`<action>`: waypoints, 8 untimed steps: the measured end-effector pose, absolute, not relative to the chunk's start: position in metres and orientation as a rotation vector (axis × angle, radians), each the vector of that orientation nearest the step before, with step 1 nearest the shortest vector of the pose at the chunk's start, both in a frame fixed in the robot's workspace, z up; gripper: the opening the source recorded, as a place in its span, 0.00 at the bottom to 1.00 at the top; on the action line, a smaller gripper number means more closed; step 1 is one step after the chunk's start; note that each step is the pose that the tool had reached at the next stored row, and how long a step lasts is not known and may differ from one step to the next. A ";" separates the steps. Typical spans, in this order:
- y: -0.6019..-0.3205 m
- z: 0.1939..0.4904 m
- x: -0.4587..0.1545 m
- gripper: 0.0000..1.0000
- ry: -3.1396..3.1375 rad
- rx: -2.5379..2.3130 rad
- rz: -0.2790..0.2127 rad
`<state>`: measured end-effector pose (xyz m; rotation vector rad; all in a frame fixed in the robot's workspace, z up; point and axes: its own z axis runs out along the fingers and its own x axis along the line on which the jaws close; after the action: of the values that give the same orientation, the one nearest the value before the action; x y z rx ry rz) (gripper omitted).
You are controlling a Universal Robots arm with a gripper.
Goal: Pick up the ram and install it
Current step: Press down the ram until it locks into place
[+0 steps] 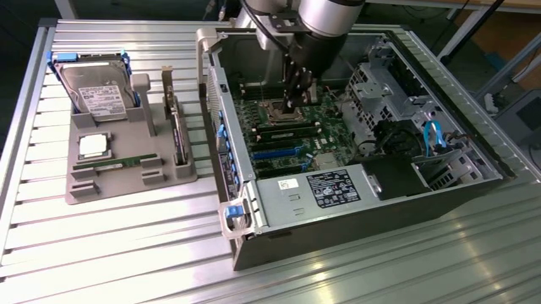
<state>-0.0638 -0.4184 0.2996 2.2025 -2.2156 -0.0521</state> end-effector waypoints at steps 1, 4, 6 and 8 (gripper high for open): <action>-0.418 0.302 -0.064 0.10 -2.215 2.202 -0.052; -0.418 0.309 -0.063 0.10 -2.215 2.202 -0.051; -0.418 0.313 -0.063 0.10 -2.215 2.202 -0.050; -0.418 0.316 -0.063 0.10 -2.215 2.201 -0.050</action>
<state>-0.0629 -0.4184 0.3160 2.2014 -2.2145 -0.0496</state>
